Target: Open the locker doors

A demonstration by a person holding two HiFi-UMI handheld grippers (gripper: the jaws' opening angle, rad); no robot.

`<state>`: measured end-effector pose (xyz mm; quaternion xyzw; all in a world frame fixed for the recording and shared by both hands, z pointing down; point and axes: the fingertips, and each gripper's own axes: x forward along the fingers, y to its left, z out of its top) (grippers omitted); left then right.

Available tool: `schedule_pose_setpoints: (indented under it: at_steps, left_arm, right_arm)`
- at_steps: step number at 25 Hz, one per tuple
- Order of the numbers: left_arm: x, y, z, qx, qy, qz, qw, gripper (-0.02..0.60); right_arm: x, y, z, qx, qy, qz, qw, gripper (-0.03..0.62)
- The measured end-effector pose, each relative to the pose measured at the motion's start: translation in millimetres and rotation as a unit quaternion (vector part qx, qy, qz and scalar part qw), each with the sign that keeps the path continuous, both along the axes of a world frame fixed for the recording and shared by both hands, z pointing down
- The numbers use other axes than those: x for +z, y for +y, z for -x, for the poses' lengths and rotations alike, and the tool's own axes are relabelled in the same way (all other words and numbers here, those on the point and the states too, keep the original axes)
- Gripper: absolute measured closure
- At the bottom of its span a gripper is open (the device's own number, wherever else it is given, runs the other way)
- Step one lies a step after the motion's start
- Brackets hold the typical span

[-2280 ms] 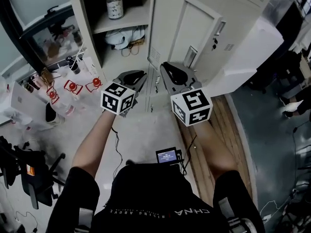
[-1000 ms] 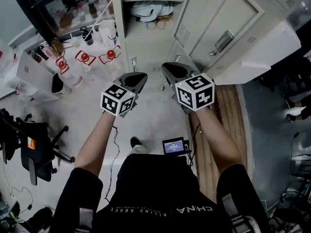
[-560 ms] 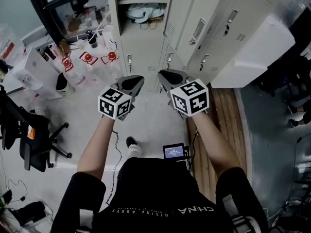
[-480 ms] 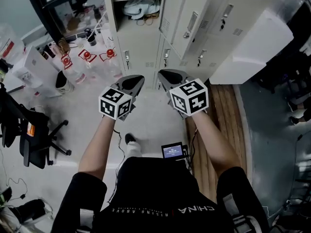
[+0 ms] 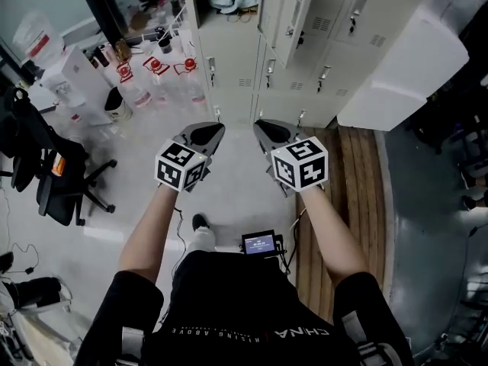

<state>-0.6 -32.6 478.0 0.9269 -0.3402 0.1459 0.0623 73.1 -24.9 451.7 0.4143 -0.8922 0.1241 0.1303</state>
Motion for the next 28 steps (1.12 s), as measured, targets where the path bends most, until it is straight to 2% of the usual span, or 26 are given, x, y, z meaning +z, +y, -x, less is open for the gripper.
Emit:
schedule_pose_setpoints:
  at_steps: [6,12,14,18,19,23,28]
  left_arm:
    - [-19.0,22.8,15.5,-0.006,0.017,-0.015,0.9997,0.561]
    - [-20.4,30.3,52.8,-0.021,0.013,-0.017,0.9995,0.561]
    - [-20.9,33.1,64.5,-0.020,0.031,-0.012,0.9992,0.562]
    - [-30.9,45.3,70.5,0.013,0.103,0.013,0.9945,0.561]
    - [-32.0,47.1,70.1,0.021,0.105,0.013,0.9942,0.561]
    - [-25.9,47.9,61.8,0.044,0.069,0.004,0.9966,0.561]
    - [-24.1,35.6,51.1,0.036,0.053,-0.002,0.9979,0.561]
  right_arm:
    - [-16.9,21.0,14.5,0.019,0.015,-0.020,1.000,0.554]
    - [-23.9,27.8,50.8,0.045,0.013,-0.027,0.999,0.553]
    - [-23.6,32.0,61.2,0.050,0.014,-0.027,0.998,0.554]
    - [-24.1,37.4,69.0,0.067,0.027,-0.031,0.997,0.554]
    - [-24.7,37.5,70.0,0.070,0.029,-0.032,0.997,0.554]
    - [-24.7,36.5,69.8,0.069,0.036,-0.032,0.996,0.554]
    - [-26.9,28.8,66.3,0.059,0.039,-0.036,0.997,0.554]
